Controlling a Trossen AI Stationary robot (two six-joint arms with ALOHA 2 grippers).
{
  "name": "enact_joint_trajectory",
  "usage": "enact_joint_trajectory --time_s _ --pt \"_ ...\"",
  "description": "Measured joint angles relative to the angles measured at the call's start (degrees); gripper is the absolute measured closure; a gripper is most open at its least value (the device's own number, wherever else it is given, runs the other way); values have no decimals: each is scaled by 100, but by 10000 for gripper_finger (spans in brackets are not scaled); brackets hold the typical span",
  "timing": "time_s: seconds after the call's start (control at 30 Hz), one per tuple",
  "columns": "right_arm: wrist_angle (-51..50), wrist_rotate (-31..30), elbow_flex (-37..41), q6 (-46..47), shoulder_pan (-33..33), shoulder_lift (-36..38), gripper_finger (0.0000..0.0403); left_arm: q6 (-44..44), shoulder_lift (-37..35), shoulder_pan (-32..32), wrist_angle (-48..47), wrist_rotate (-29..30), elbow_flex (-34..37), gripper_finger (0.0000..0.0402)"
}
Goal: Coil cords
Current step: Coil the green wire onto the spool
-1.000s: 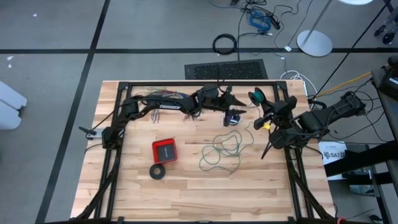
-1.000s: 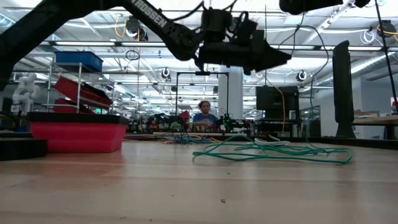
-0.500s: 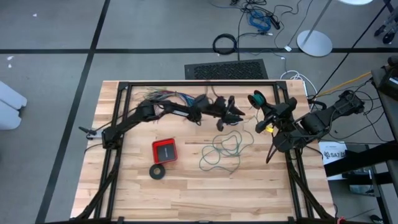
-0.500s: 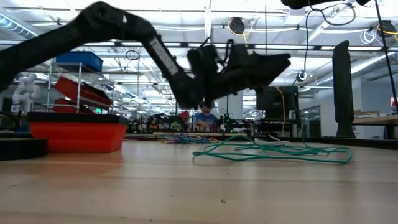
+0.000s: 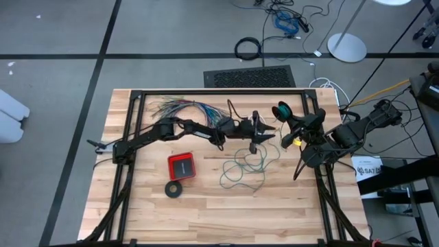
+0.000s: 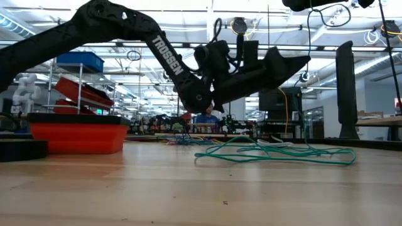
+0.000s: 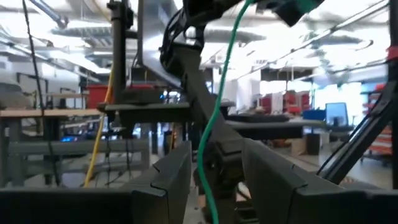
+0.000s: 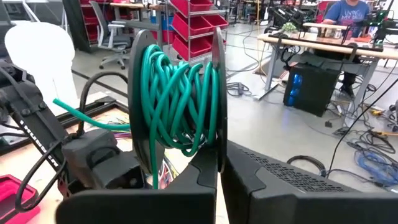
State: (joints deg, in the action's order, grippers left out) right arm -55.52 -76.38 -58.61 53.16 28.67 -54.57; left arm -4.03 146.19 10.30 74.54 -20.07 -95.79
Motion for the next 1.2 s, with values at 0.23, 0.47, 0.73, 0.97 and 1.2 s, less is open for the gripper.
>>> enact_joint_trajectory --time_s 0.23,0.47,0.73,0.97,1.2 --pt "-1 6 0 18 0 -2 403 176 -2 -57 -594 30 -336 253" --pt "1 24 0 20 0 -9 403 441 -2 -70 -1237 424 -618 253" --pt "-1 39 0 14 0 -9 403 439 -2 -63 -1276 412 -631 255" --pt "-3 175 0 16 0 -11 403 443 -2 49 -1452 144 -631 349" --pt "-1 -213 0 -48 155 -11 403 443 -2 236 -1700 28 -629 397"
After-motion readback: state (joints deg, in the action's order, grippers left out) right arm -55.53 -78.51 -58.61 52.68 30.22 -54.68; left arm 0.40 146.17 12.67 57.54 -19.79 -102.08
